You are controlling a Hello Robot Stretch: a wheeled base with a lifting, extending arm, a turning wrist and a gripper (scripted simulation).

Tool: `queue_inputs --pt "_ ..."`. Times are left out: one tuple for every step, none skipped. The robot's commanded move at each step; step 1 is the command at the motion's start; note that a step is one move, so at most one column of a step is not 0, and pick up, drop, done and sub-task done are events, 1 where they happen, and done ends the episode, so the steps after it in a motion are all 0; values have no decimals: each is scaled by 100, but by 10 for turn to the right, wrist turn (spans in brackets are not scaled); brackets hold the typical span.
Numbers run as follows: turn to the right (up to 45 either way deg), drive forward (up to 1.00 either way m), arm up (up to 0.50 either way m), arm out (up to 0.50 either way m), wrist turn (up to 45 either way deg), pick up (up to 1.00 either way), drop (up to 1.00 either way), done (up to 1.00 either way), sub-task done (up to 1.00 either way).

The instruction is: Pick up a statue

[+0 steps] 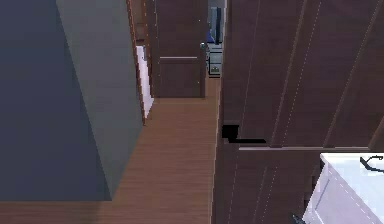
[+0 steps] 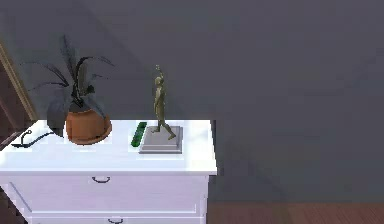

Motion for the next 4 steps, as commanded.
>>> queue_inputs --pt "0 0 50 0 0 0 0 0 0" --pt "0 0 38 0 0 0 0 0 0" --pt "0 0 0 40 0 0 0 0 0" --pt "0 0 0 0 450 0 0 0 0"
